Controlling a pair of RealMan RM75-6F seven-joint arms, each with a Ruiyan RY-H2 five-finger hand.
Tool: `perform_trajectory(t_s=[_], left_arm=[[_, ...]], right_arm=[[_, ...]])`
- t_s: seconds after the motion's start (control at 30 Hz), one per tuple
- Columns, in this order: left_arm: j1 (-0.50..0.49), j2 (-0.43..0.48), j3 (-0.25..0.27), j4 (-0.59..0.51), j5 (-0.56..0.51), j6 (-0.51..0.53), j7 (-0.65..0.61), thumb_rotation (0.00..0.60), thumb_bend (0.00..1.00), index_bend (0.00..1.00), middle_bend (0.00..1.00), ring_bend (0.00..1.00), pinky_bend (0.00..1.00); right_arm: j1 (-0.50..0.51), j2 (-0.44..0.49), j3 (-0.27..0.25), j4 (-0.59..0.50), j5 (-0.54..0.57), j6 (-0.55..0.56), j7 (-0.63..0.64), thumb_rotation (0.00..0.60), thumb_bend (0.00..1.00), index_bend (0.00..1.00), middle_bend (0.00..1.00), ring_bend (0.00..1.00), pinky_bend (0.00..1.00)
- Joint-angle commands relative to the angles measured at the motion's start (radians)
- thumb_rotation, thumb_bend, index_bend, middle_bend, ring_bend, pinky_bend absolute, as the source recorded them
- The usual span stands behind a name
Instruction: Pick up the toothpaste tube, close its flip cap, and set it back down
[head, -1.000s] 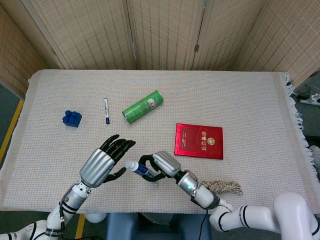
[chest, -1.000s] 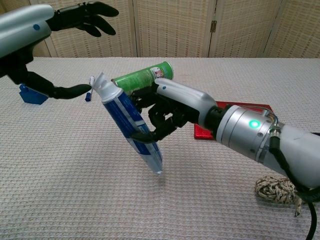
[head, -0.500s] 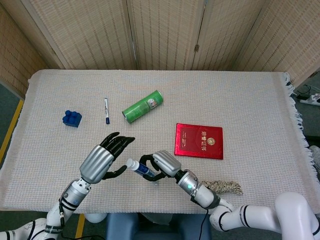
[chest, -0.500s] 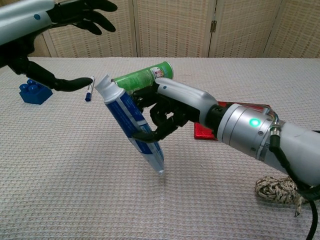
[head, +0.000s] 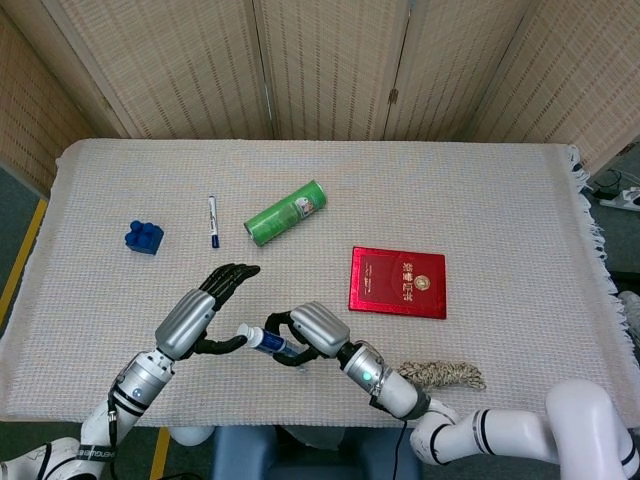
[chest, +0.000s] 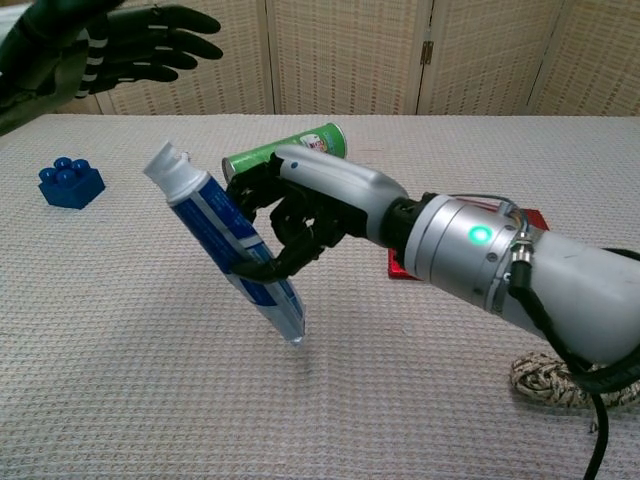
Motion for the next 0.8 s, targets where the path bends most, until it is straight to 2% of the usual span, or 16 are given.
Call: perform_trajectory(t_s=[0.03,0.4,0.8], left_arm=[[-0.011,-0.012,0.001,0.0,-0.015,-0.006,0.058,0.0,0.13,0.03,0.09,0.05,0.0],[-0.031,-0.044,0.002,-0.016,-0.077,-0.029,0.19,0.0,0.13,0.02,0.08,0.04,0.0],[-0.039,-0.052,0.01,-0.023,-0.116,-0.045,0.243,0.0,0.13,0.0,0.07,0.03,0.0]], right_arm=[[0.013,-0.021,0.023,-0.029,0.045,-0.01,-0.063,0.6,1.0,0.7,0.69,0.77,0.72],[0.043,-0.083,0.067,-0.054,0.141,-0.011,-0.2,0.6,1.0,0.72,0.7,0.78,0.72],[0.043,-0.153,0.082,-0.018,0.142,0.04,-0.22,0.6,1.0,0.75,0.72,0.8,0.74]])
